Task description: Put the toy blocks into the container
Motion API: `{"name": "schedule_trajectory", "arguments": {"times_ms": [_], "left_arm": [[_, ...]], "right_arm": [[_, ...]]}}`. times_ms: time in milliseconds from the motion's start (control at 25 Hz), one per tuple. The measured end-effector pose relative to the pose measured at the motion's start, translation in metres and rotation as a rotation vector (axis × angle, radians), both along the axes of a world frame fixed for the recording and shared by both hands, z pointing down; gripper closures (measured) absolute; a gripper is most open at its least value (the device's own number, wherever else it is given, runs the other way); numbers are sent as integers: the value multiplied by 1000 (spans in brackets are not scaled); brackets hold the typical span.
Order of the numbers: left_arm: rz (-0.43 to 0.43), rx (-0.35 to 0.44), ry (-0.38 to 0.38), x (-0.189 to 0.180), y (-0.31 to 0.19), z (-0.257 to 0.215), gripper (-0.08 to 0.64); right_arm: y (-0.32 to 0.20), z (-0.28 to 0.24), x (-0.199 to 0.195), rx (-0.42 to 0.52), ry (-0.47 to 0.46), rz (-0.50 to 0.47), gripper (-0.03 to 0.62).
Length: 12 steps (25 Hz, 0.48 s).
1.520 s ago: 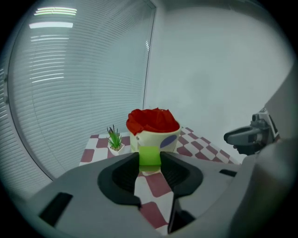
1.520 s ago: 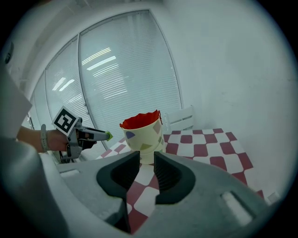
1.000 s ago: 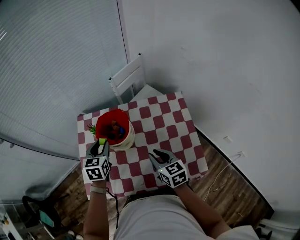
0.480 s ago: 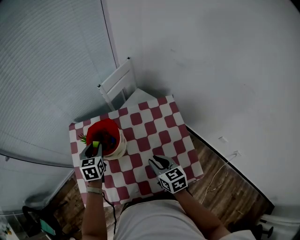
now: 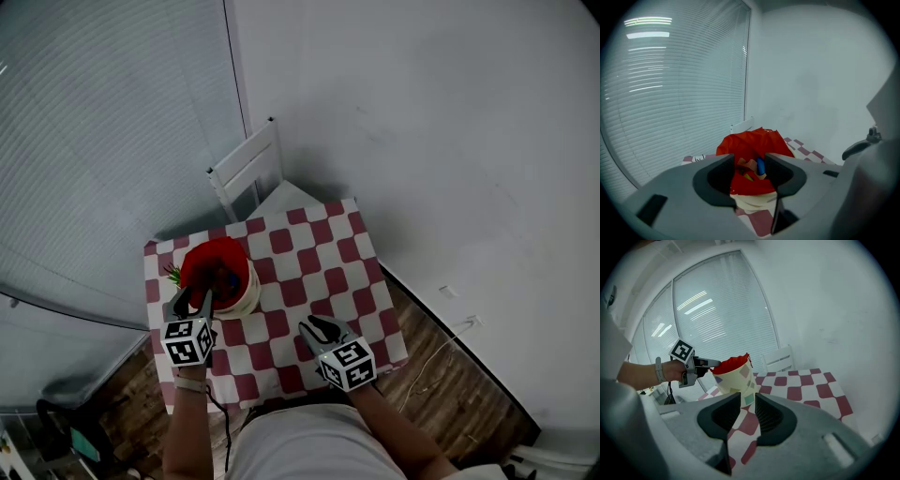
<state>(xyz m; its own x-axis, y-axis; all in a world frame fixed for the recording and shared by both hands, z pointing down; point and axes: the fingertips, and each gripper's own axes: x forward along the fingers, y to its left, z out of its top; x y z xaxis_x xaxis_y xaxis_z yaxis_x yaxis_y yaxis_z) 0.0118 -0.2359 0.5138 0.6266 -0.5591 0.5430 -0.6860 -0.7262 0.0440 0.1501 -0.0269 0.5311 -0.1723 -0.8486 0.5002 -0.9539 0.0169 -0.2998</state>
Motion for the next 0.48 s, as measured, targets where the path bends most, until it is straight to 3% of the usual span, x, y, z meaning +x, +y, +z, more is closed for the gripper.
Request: {"name": "schedule_trajectory", "arguments": {"times_ms": [280,480], "left_arm": [[-9,9,86,-39,31,-23,373],[-79,15,144,-91,54,-38,373]], "right_arm": [[-29,-17,-48,39,-1,-138,499],[-49,-31,-97,71,-17,-267,499]]}}
